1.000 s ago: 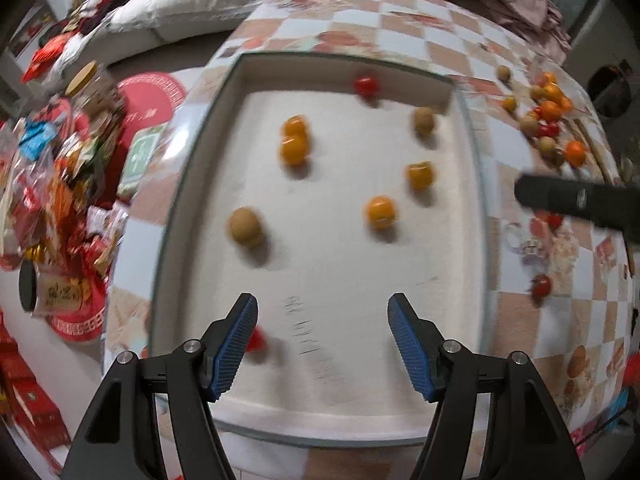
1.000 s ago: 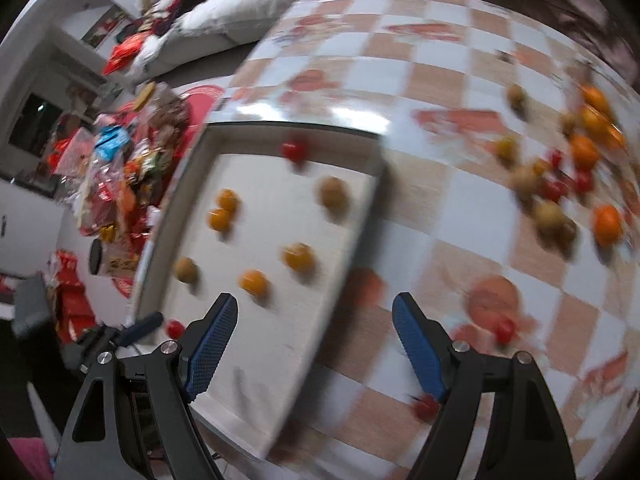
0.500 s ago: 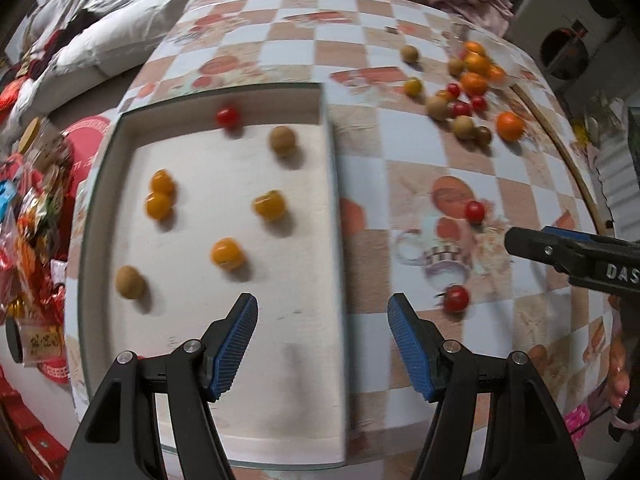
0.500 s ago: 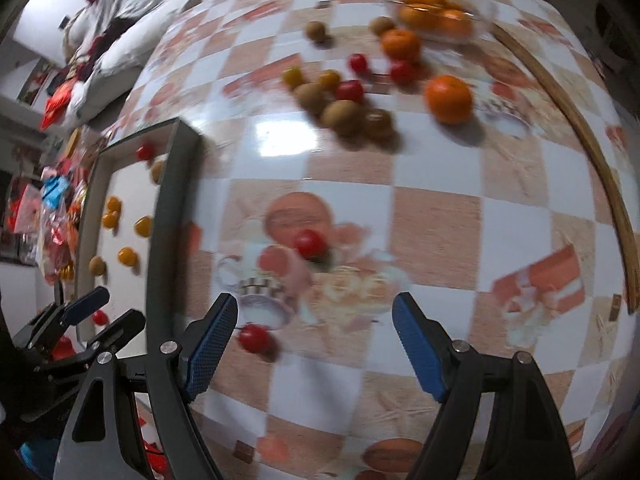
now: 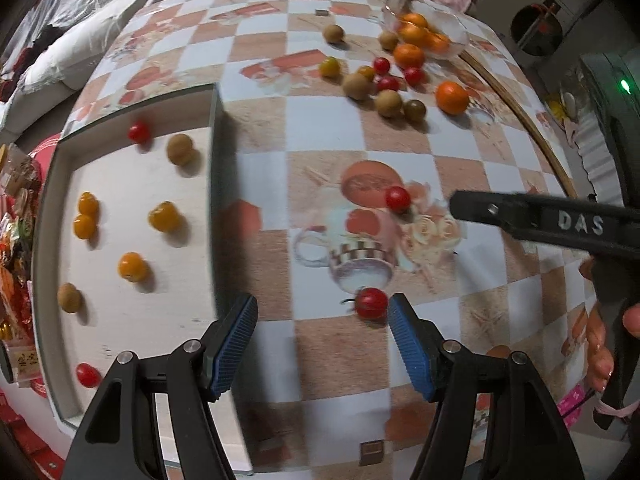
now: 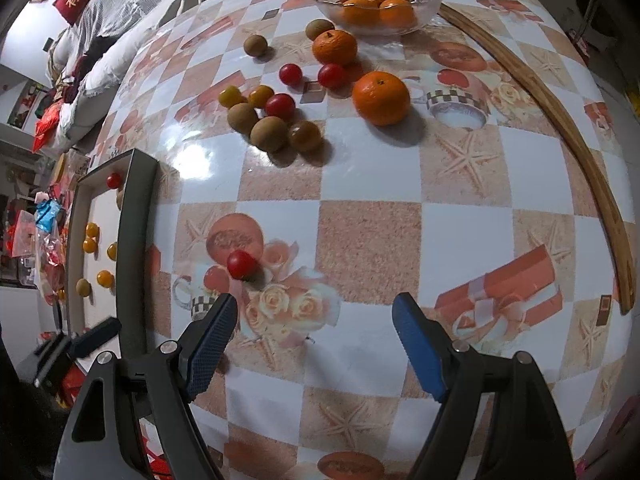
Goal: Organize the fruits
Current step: 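Move both tools back over the fruits on the table, then grasp a red cherry tomato with left tool while right tool grasps a brown round fruit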
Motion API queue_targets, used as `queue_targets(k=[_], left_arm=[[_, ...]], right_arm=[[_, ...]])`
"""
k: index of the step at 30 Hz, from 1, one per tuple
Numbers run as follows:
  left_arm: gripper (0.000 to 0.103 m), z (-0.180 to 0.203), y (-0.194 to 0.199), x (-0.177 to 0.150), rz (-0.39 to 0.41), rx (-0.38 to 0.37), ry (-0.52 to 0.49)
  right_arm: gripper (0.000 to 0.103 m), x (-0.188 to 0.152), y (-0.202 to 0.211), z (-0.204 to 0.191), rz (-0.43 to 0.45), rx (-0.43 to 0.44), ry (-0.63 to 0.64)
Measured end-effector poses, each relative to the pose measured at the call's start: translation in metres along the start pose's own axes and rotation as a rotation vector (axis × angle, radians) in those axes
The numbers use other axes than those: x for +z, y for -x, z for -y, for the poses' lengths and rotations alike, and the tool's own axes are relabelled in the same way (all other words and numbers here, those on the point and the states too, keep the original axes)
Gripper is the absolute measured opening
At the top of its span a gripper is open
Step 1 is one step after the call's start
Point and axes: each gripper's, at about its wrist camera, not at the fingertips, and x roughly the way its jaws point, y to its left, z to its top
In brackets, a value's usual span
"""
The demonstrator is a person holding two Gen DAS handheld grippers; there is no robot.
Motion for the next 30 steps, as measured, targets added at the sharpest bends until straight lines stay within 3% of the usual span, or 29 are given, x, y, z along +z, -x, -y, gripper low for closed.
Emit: queue_targets(k=[8,10,12,15,20,23,26,29,30], left_arm=[[0.069,0.017,-0.025,-0.002,-0.030,0.006,-0.002],[0.069,0.019,-0.031,-0.004,-0.036,0.007,-0.003],[0.069,0.022,-0.036,-0.005,-0.035,0.024,-0.006],[0.069,0.023,-0.043,-0.006,-0.042,0.033,0.009],[0.068,0.029,-0.044,-0.006,-0.031,0.062,0.006],[0.056,0.040,-0.046,0.002,-0.023,0.089,0.002],[0.045,0.045,-0.047,0.007,-0.019,0.103,0.021],[0.024,0.043,-0.045,0.009,-0.015,0.105,0.029],[0.024,0.042,-0.045,0.009,-0.014,0.096,0.037]], right_arm=[[0.082,0.019,-0.015,-0.004,0.007,-0.019,0.050],[0.076,0.025,-0.018,-0.004,0.015,-0.014,0.065],[0.062,0.031,-0.023,-0.007,0.019,-0.019,0.087],[0.055,0.042,-0.026,-0.013,0.044,-0.028,0.123],[0.054,0.062,-0.031,-0.020,0.071,-0.030,0.152],[0.052,0.071,-0.034,-0.026,0.083,-0.032,0.172],[0.035,0.076,-0.036,-0.030,0.095,-0.041,0.190],[0.023,0.079,-0.036,-0.028,0.105,-0.045,0.181],[0.023,0.080,-0.035,-0.026,0.105,-0.036,0.172]])
